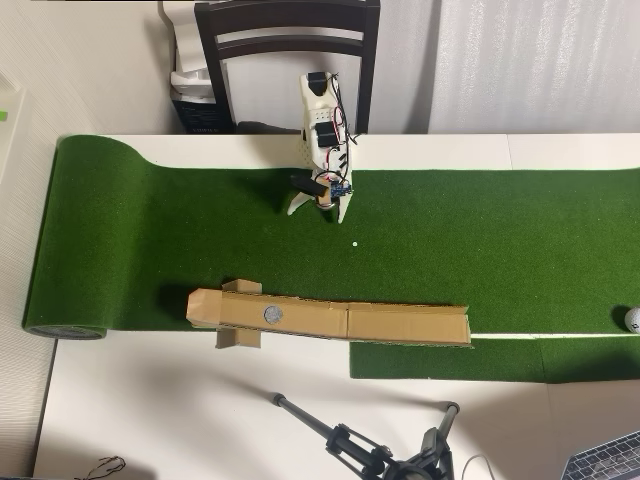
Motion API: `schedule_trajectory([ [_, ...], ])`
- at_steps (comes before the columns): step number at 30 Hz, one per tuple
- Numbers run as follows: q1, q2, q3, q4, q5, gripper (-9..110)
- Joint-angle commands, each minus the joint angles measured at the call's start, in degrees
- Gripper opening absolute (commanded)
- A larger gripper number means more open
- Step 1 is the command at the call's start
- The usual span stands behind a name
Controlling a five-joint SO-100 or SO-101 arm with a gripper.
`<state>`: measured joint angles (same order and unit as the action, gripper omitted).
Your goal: Pick up the golf ball and place it on the gray mark at the back.
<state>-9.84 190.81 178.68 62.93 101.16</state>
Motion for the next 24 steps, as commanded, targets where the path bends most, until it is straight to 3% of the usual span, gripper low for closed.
schedule_trajectory([
  [1,-0.2,5.7,2.2,-1.6,1.0,62],
  [4,-0.2,5.7,2.2,-1.6,0.9,59],
  [20,0.1,5.7,2.3,-0.7,0.3,13],
  [24,-0.1,5.7,2.5,-0.6,0.3,9],
])
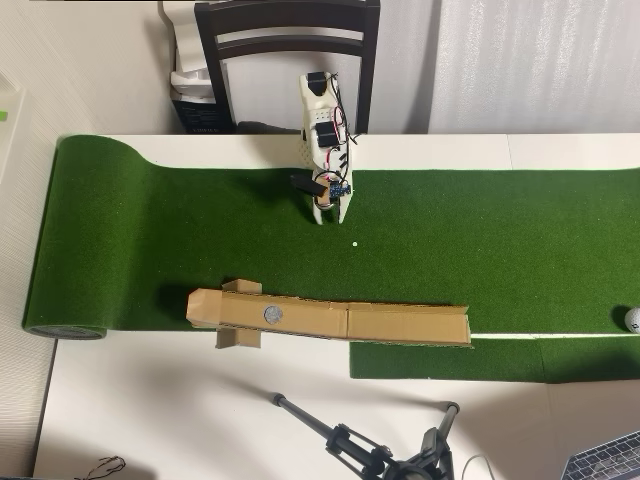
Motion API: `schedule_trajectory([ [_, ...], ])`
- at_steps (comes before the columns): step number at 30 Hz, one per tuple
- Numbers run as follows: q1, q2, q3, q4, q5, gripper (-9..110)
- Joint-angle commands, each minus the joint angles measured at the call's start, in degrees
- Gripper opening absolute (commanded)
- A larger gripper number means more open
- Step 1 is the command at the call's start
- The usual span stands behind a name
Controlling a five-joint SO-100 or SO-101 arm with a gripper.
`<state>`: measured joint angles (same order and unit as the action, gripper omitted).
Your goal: Pick up the golf ball and place it on the gray mark at the back.
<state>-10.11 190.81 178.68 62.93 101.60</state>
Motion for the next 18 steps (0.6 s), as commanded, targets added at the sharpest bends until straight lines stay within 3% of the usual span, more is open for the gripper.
schedule_trajectory([
  [1,0.2,5.7,2.5,-0.6,-0.2,9],
  [9,0.4,5.6,3.1,-0.3,-0.3,0],
  [18,1.4,5.6,4.0,5.3,0.4,0],
])
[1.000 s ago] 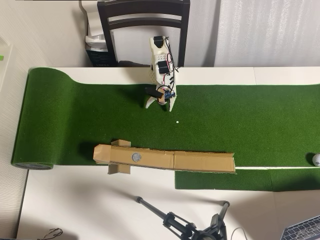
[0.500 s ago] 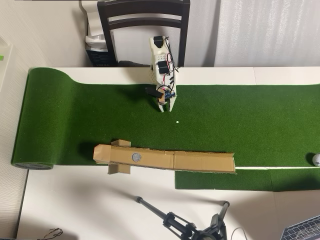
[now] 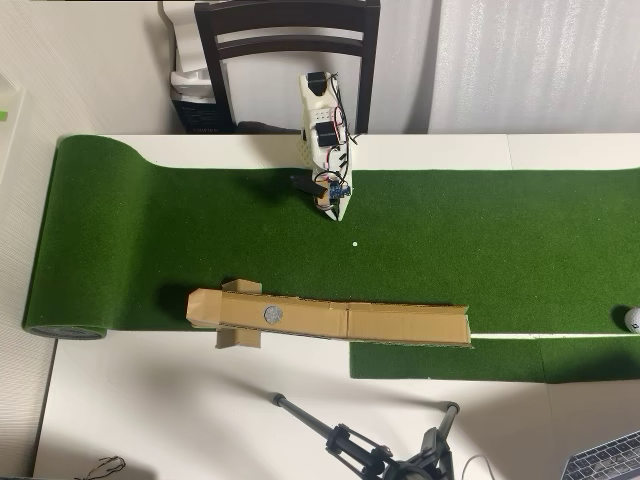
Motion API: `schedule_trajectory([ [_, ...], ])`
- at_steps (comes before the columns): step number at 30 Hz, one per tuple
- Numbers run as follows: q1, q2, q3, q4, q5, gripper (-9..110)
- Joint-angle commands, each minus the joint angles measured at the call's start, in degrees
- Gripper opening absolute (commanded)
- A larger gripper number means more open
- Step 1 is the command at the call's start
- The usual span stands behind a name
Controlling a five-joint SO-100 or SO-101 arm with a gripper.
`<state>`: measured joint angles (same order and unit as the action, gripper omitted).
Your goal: Pick up the golf ball and place it on the gray mark at the back.
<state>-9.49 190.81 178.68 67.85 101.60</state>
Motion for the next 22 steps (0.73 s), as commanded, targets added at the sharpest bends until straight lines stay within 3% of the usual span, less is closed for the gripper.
schedule_trajectory([
  [1,2.1,5.6,3.9,-0.4,-0.2,0],
  [10,9.7,5.6,1.9,-0.4,-0.8,0],
  [22,10.3,5.6,3.2,-0.7,-0.8,0],
])
